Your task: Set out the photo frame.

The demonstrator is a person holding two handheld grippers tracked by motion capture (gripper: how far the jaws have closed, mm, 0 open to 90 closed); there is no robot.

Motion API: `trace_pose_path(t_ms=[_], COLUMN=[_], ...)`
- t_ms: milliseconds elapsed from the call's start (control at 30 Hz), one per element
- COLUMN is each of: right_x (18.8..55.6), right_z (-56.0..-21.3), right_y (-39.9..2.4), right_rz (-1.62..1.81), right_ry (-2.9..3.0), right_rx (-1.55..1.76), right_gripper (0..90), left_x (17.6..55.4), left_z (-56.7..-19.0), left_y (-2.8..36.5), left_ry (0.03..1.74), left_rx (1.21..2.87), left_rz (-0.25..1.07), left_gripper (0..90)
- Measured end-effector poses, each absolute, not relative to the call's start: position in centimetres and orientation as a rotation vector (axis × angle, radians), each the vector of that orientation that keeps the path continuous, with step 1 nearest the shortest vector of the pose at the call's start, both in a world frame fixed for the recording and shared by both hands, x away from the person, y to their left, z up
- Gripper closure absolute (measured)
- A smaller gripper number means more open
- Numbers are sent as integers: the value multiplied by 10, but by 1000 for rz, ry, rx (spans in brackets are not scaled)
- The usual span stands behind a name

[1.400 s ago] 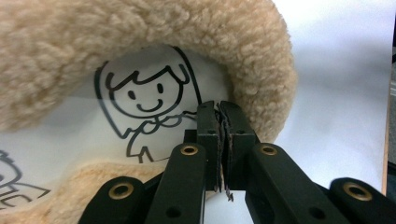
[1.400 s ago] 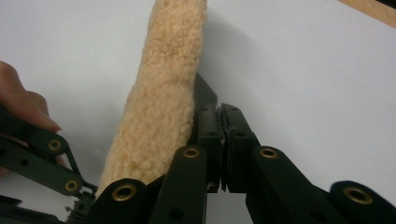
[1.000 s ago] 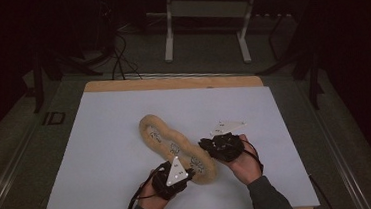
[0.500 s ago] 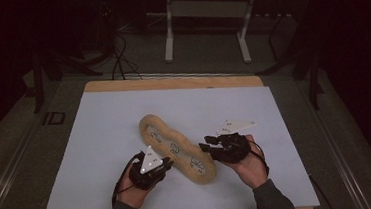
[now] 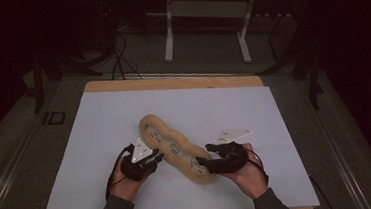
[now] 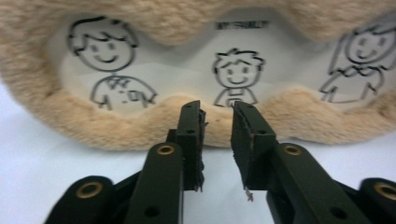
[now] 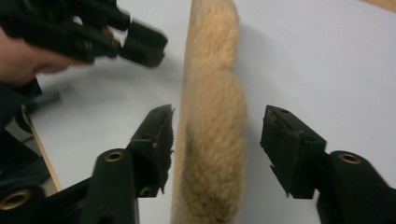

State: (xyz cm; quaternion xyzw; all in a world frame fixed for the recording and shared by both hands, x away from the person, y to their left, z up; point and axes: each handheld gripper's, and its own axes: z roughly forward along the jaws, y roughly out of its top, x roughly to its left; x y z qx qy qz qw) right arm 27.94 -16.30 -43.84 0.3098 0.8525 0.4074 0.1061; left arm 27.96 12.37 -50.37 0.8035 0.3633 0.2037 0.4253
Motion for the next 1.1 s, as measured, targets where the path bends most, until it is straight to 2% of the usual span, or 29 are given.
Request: trace_pose_path(t_ms=[233, 433, 667, 1100], right_x=[274, 273, 269, 274], right_z=[-456, -470, -479, -480], right_y=[-162, -162, -158, -162], right_rz=[1173, 1097, 1062, 1114], right_ry=[2516, 2534, 2558, 2617], right_rx=[958, 983, 949, 853], right_gripper=[392, 428, 618, 650], left_x=[286, 291, 296, 298], left_z=[-503, -504, -502, -503], left_y=[136, 144, 161, 171], left_ry=[975, 1017, 1065, 1105], left_rx=[1971, 1942, 1893, 1865], left_rz=[504, 528, 539, 583], left_gripper=[669, 649, 639, 628])
